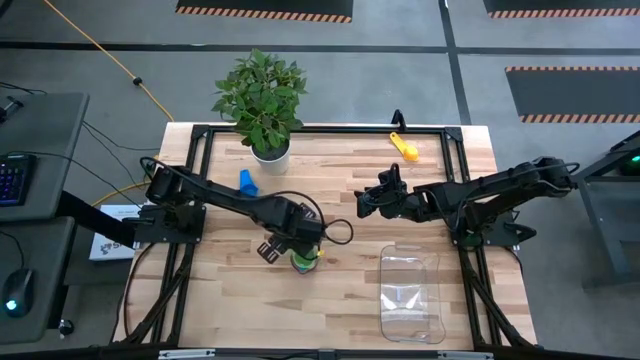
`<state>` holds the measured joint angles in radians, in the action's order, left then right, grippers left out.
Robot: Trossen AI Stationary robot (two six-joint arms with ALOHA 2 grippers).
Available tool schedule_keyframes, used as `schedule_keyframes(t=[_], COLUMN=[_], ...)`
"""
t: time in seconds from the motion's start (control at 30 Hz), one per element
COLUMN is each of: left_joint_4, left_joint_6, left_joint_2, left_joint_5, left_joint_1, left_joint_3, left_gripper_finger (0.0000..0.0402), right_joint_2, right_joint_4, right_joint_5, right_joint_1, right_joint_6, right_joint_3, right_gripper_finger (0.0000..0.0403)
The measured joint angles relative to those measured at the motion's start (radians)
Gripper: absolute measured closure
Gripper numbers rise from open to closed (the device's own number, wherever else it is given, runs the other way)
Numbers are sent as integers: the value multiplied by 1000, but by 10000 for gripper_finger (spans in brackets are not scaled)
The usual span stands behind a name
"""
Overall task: Nest measuring cups in basket
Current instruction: Stack the green measuring cup on top of the light blue measuring cup
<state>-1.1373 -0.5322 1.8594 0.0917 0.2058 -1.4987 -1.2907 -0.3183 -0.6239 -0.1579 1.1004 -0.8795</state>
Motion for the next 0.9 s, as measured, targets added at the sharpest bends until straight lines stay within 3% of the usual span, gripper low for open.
schedule_keyframes(t=[0.27, 0.53, 0.63, 0.83, 0.9], left_joint_4=[-93, -34, 113, 381, 460], left_joint_6=[117, 331, 476, 854, 1000], left_joint_2=[-55, -175, -272, -492, -545], left_joint_5=[7, 6, 7, 5, 17], left_joint_1=[-31, -64, -58, 24, 65], left_joint_3=[-51, 7, 135, 486, 580], left_gripper_finger=[231, 236, 265, 382, 393], right_joint_2=[0, 0, 0, 0, 0], right_joint_4=[0, -7, -7, -7, -7], right_joint_5=[0, 0, 1, 0, 0], right_joint_1=[0, 0, 0, 0, 0], right_joint_6=[-1, 0, 1, 1, 1], right_joint_3=[0, 0, 0, 0, 0], right_gripper_finger=[213, 213, 213, 213, 213])
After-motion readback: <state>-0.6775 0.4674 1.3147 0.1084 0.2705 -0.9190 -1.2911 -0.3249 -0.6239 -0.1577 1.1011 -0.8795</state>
